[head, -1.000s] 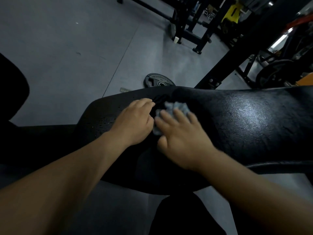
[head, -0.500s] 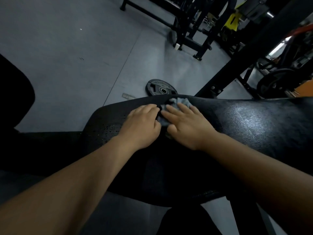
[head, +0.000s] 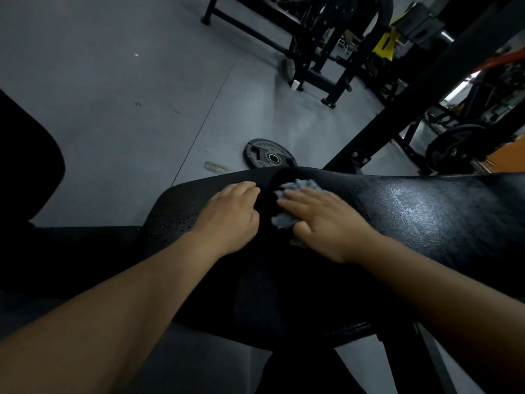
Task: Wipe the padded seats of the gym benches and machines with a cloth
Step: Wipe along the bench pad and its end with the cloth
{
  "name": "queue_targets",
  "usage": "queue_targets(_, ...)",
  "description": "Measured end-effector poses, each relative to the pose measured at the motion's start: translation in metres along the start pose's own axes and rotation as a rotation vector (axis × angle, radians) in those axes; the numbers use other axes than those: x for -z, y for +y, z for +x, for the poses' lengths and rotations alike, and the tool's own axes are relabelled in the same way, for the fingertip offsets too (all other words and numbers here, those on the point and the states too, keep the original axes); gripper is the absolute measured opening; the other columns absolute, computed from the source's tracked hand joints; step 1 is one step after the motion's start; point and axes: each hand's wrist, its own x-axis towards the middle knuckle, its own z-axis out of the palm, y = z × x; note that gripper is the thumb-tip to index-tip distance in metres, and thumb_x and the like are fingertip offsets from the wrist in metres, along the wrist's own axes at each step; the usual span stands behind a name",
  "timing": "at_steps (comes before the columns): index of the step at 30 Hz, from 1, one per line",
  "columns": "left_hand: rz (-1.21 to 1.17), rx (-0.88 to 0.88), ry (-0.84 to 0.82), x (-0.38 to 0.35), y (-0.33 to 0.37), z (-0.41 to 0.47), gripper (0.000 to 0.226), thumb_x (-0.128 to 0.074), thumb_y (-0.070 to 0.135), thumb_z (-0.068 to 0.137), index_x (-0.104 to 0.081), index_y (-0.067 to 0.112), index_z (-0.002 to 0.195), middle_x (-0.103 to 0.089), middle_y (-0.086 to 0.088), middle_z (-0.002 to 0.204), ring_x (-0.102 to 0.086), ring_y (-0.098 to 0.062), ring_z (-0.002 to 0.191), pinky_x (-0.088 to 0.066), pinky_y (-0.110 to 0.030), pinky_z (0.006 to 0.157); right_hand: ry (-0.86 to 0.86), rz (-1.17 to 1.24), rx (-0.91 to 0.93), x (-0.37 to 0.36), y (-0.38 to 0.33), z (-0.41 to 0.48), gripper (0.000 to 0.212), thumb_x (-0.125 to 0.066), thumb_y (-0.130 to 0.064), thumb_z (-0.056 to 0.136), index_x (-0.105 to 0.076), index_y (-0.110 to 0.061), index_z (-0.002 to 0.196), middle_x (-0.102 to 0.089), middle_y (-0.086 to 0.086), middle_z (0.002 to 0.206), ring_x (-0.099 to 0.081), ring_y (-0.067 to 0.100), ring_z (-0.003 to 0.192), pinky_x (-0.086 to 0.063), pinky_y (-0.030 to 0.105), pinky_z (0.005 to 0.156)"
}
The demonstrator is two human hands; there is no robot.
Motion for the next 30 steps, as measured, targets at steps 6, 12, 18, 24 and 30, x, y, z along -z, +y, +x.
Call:
queue_targets(6,0.012,0.026,0.001,-0.002,-0.002,-0.013,0.051,-0.035,0.021,0.099,-0.037,0.014,0.15,-0.031,-0.002,0.159,-0.026,-0.02,0.146,-0.024,-0.038,0.12,0.023,-0.065,-0.198,-0.004,-0.01,0.068,0.07,-0.011,-0.051,0.088,-0.027,-0.03,0.153,-0.019,-0.003,0.164,-0.013,0.028,0.152,-0.014,0.057,0.117)
queue_targets(12,0.05,0.115,0.056,-0.004,0.01,-0.027,0.048,-0.039,0.021,0.1,-0.043,0.01,0.146,-0.04,-0.006,0.155,-0.034,-0.023,0.142,-0.029,-0.038,0.117,-0.022,0.012,0.148,0.0,-0.007,0.02,0.078,-0.009,-0.052,0.085,-0.017,-0.027,0.159,-0.014,-0.003,0.167,-0.01,0.019,0.153,-0.011,0.043,0.124)
queue_targets(18,0.118,0.202,0.07,-0.003,0.018,-0.032,0.044,-0.036,0.023,0.102,-0.045,0.011,0.144,-0.044,-0.006,0.151,-0.038,-0.024,0.139,-0.033,-0.039,0.114,-0.047,-0.075,-0.043,-0.004,-0.015,0.084,0.072,-0.018,-0.061,0.099,-0.02,-0.02,0.157,-0.011,0.002,0.167,-0.004,0.029,0.154,-0.009,0.056,0.12)
queue_targets(24,0.105,0.262,0.035,0.0,0.024,-0.036,0.048,-0.037,0.023,0.102,-0.04,0.01,0.148,-0.038,-0.007,0.155,-0.033,-0.025,0.142,-0.028,-0.038,0.117,-0.059,-0.047,0.331,0.006,0.004,0.005,0.067,-0.022,-0.057,0.103,-0.01,-0.025,0.16,-0.007,-0.004,0.168,-0.002,0.02,0.154,-0.004,0.042,0.124)
queue_targets(30,0.074,0.188,-0.009,0.008,0.018,-0.041,0.049,-0.033,0.029,0.105,-0.035,0.013,0.151,-0.033,-0.003,0.158,-0.028,-0.021,0.144,-0.025,-0.033,0.116,0.028,-0.08,-0.074,-0.007,-0.004,0.08,0.081,-0.019,-0.069,0.095,-0.021,-0.016,0.156,-0.016,0.006,0.165,-0.01,0.026,0.153,-0.013,0.051,0.121)
